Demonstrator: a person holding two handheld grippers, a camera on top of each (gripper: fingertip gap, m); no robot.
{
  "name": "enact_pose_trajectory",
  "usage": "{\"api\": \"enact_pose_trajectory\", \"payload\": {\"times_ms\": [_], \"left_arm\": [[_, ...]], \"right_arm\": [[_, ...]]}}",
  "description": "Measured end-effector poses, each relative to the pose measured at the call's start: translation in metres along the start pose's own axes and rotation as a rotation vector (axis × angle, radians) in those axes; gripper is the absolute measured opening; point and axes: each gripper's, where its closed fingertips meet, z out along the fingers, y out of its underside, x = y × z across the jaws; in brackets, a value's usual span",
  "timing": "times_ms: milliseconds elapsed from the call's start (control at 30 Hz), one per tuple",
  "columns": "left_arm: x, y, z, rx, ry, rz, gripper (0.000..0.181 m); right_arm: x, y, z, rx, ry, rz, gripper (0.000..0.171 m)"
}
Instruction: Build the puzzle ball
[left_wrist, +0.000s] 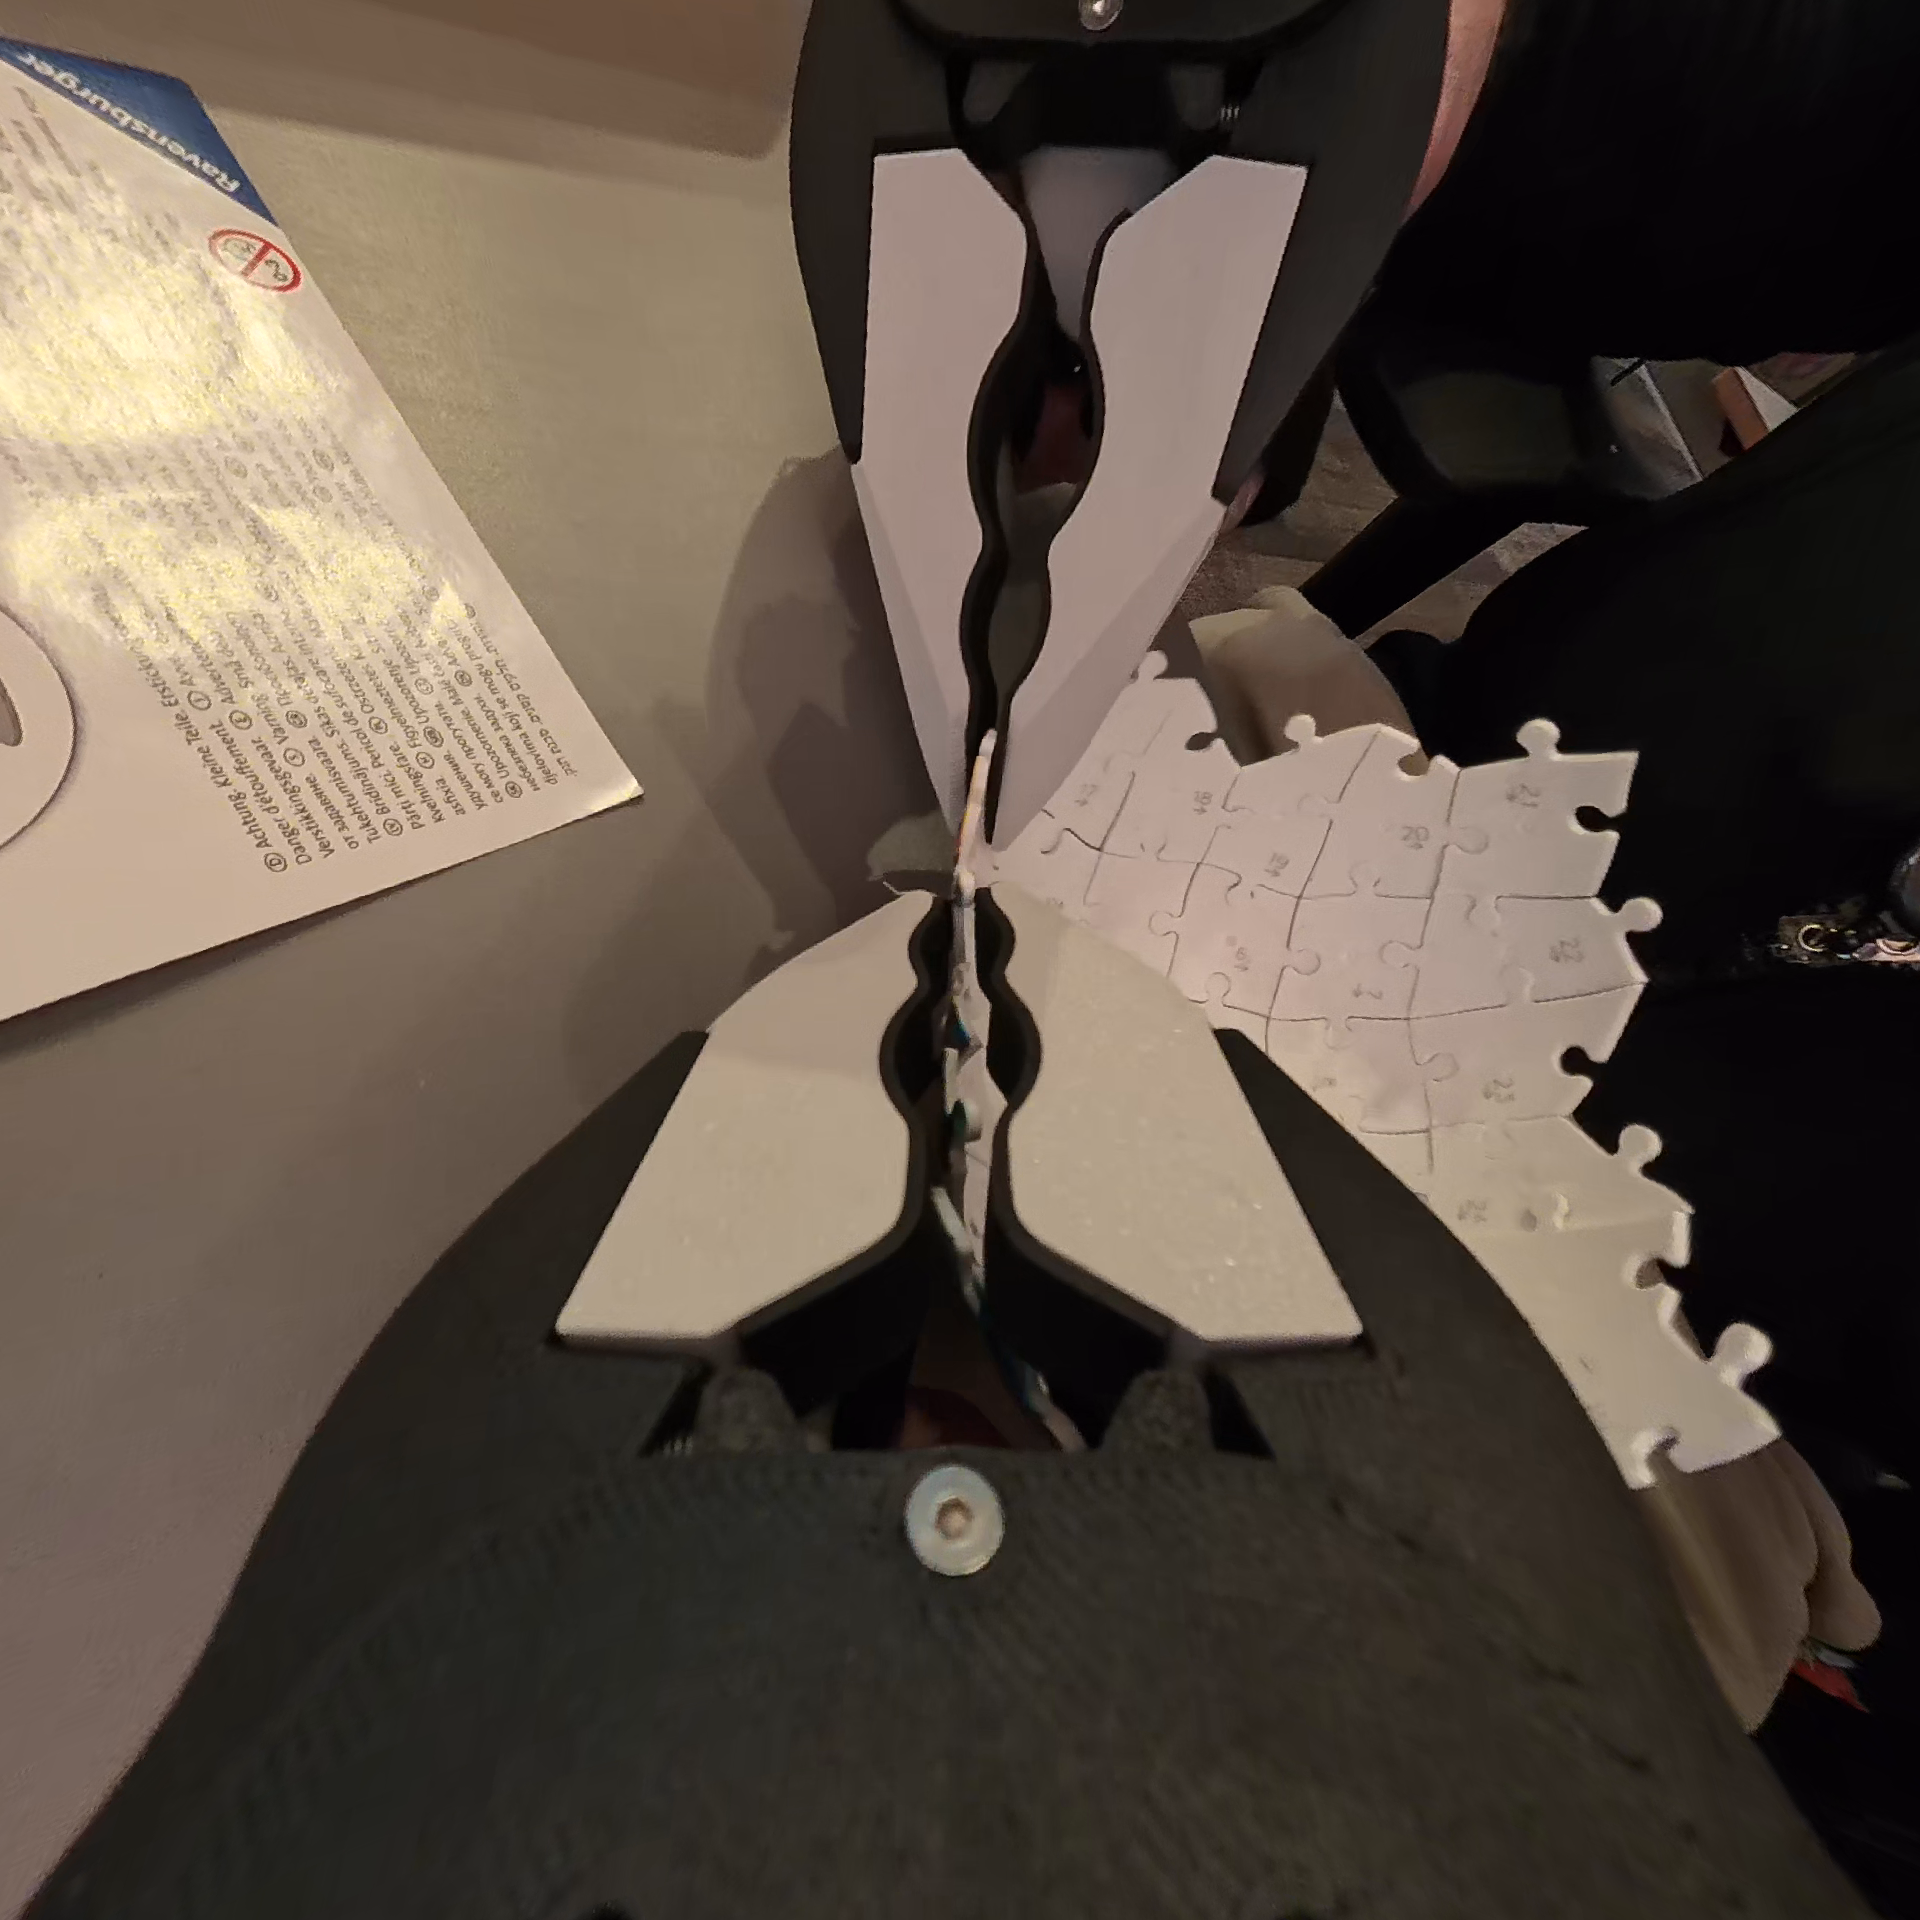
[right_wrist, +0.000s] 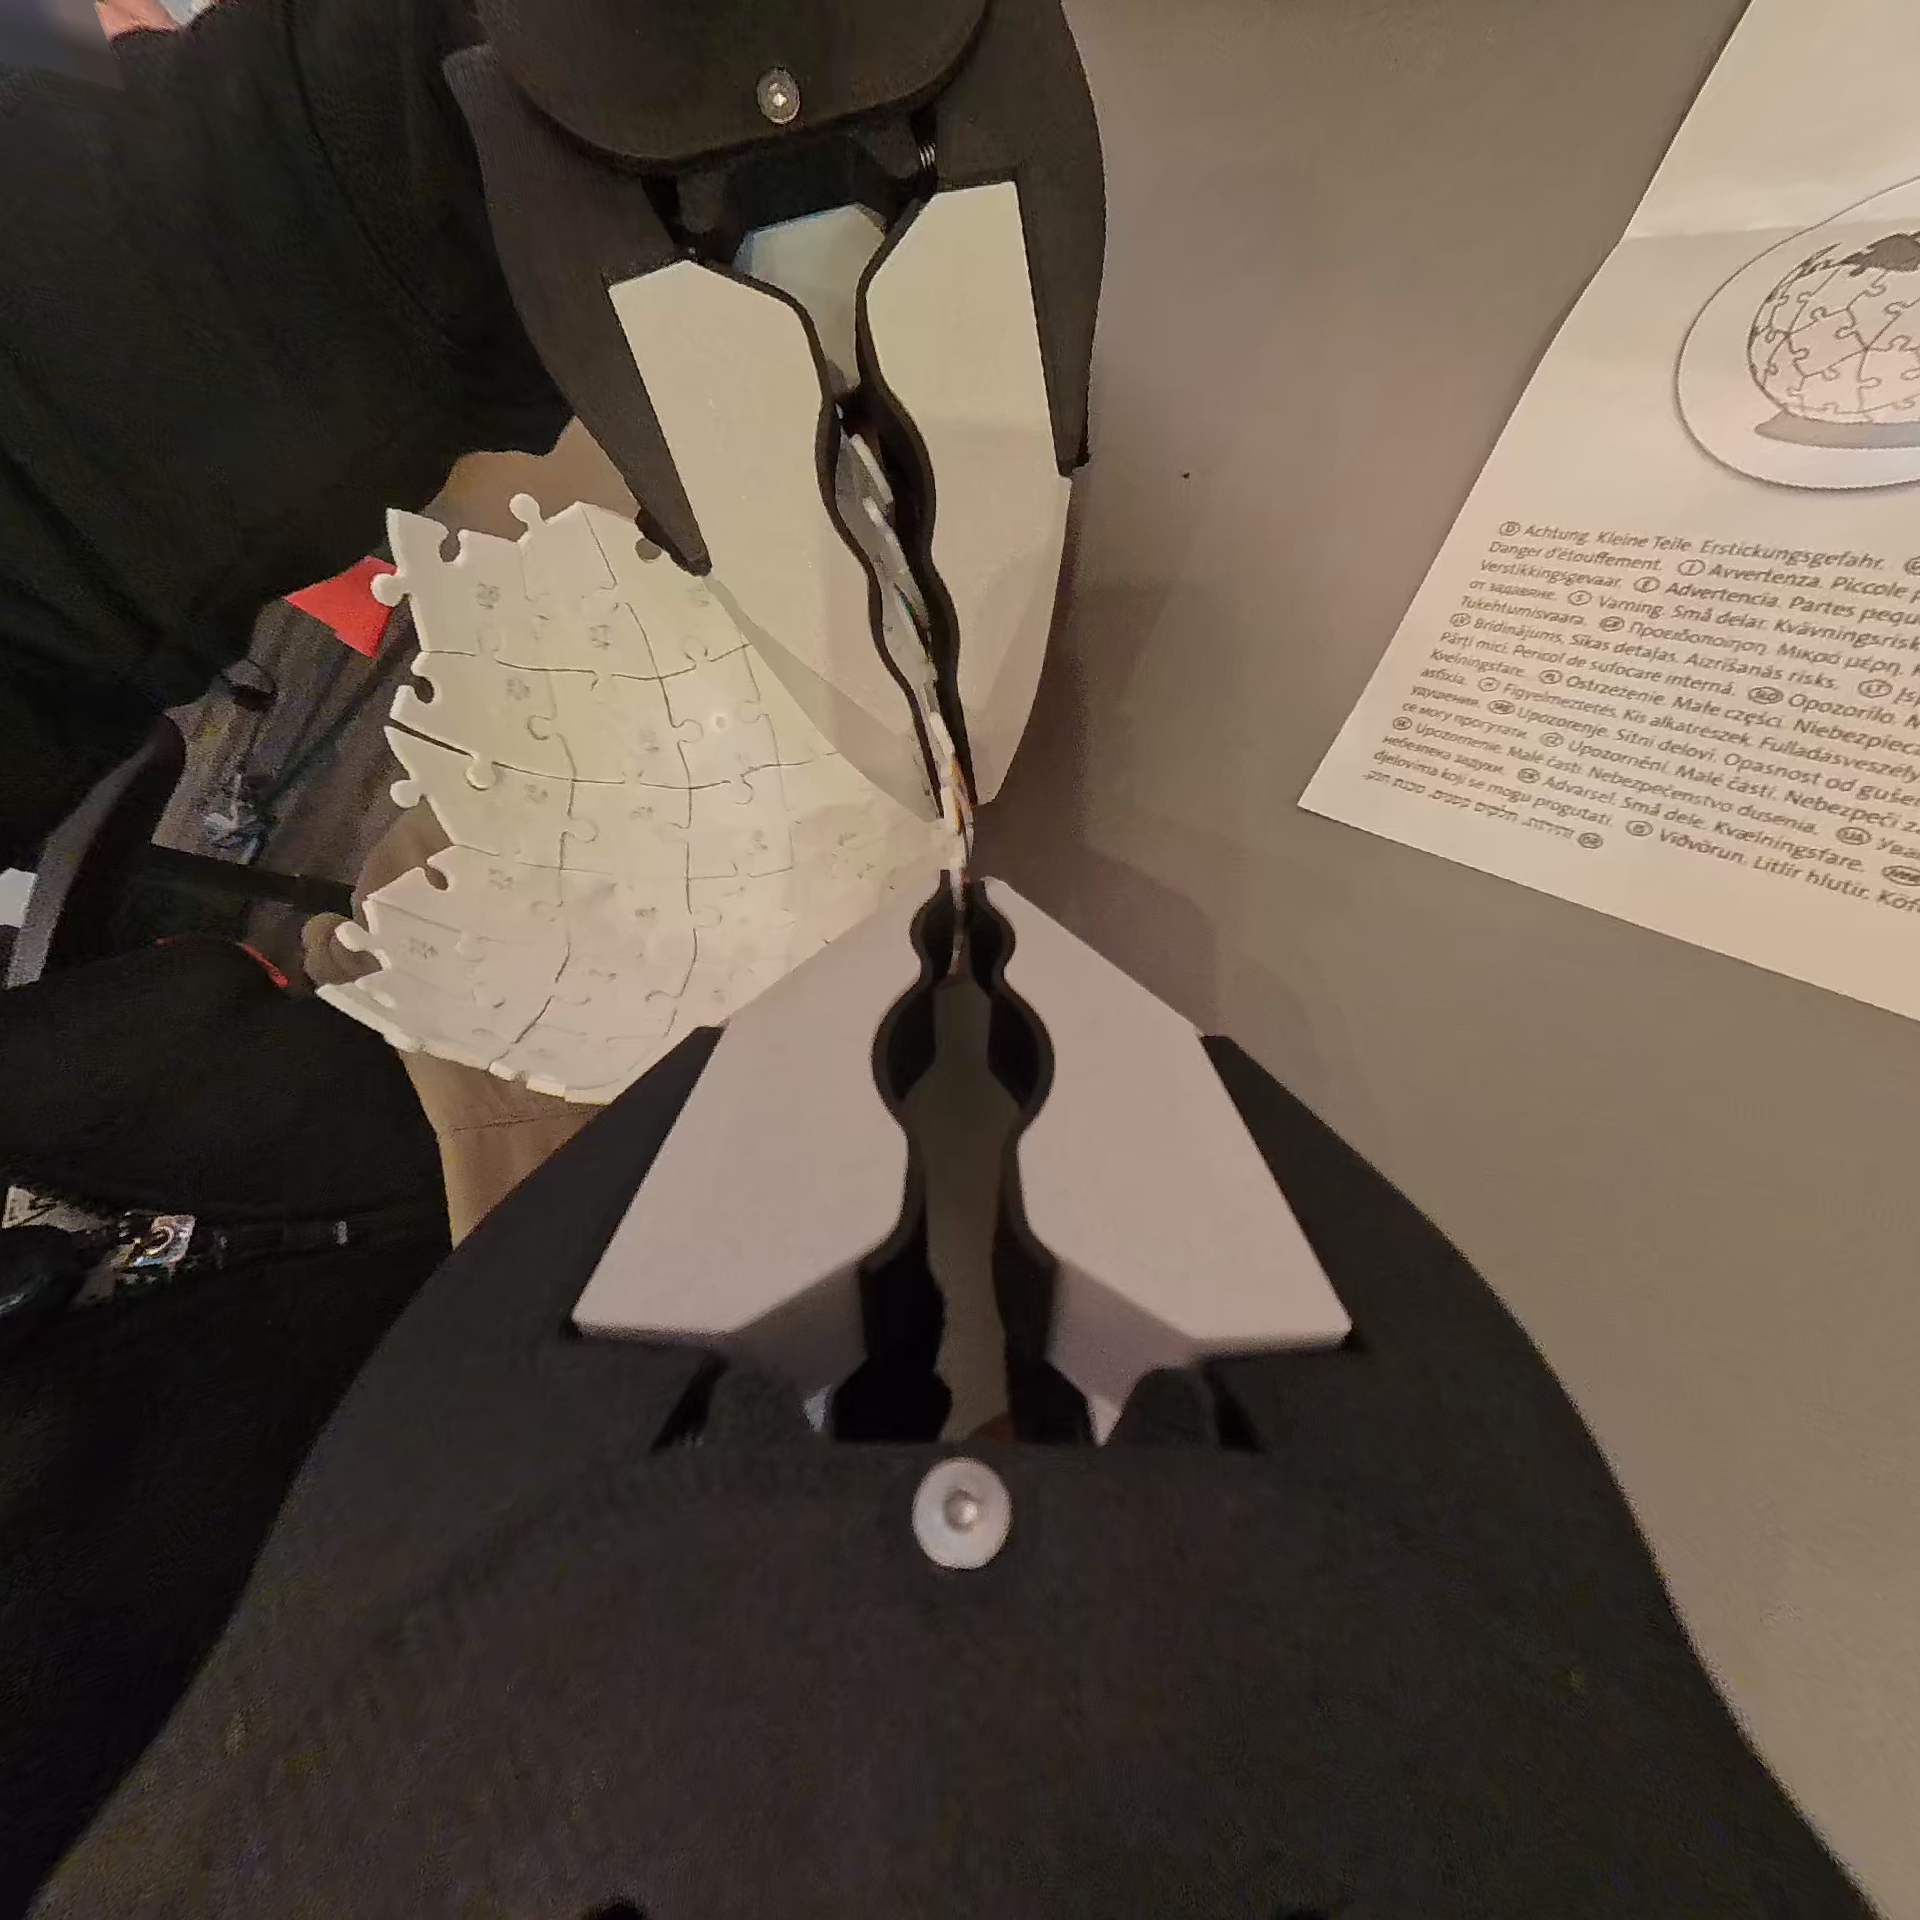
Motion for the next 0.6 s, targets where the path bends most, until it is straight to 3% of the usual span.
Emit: {"api": "enact_pose_trajectory", "payload": {"times_ms": [300, 367, 600], "left_arm": [[-0.0004, 0.0014, -0.0001, -0.007, -0.023, 0.038, 0.003], [0.0005, 0.0013, -0.0005, -0.006, -0.020, 0.045, 0.003], [0.0013, 0.0013, -0.0004, -0.008, 0.005, 0.030, 0.003]], "right_arm": [[0.0022, 0.0003, 0.0010, -0.009, 0.013, -0.009, 0.000], [0.0036, 0.0000, 0.0010, -0.023, 0.035, -0.041, 0.007], [-0.0001, -0.0009, 0.0037, -0.067, 0.060, -0.146, 0.000]]}}
